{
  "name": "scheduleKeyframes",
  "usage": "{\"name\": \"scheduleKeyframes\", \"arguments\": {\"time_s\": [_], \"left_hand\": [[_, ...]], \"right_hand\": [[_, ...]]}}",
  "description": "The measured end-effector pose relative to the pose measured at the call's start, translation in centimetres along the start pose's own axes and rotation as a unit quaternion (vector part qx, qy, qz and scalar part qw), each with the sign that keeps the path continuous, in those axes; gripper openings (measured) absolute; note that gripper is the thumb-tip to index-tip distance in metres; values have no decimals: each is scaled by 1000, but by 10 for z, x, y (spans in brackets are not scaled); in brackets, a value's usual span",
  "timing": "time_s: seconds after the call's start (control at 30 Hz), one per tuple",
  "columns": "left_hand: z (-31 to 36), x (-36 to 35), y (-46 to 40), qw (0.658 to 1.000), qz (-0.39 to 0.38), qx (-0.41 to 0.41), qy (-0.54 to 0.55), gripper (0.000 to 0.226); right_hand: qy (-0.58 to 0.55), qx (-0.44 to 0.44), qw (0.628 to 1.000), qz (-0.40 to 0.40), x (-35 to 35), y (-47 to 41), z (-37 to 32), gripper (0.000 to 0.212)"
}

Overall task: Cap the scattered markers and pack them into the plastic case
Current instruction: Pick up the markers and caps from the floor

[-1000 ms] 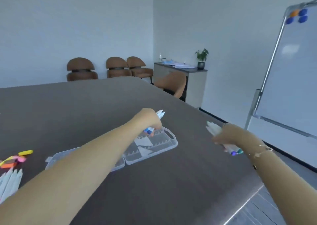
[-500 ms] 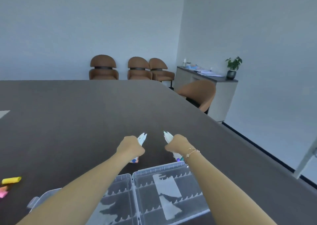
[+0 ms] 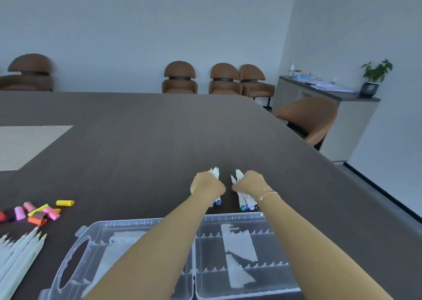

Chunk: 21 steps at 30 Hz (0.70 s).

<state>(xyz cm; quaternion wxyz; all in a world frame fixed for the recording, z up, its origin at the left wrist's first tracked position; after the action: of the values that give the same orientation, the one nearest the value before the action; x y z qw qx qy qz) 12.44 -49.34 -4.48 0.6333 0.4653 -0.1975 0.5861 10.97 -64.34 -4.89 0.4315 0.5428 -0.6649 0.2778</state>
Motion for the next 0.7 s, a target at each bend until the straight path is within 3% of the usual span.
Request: {"name": "scheduleKeyframes", "arguments": {"time_s": [0.13, 0.33, 0.5, 0.7], "left_hand": [[-2, 2, 1, 999, -2, 13, -43, 20], [2, 7, -4, 998, 16, -26, -61, 43], [1, -3, -3, 998, -50, -20, -29, 44], [-10, 3, -9, 997, -69, -32, -10, 33]], "right_hand": [[-8, 18, 1000, 7, 4, -1, 7, 34], [-11, 44, 998, 35, 7, -5, 18, 59], [-19, 65, 994, 81, 3, 1, 11, 84], [60, 113, 989, 68, 8, 6, 0, 76]]}}
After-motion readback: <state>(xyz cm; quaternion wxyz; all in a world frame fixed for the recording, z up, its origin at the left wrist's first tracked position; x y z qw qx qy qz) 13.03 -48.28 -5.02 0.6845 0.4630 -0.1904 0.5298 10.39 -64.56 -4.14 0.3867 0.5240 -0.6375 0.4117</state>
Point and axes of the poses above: each hand's wrist, its own y-axis away from the middle knuckle, its own x-axis out of the back of the hand, z = x × y, the point moved 8 cm from there along -y, towards the middle knuckle, and after that the axes turned 12 degrees about x, right-handed, at the moved point
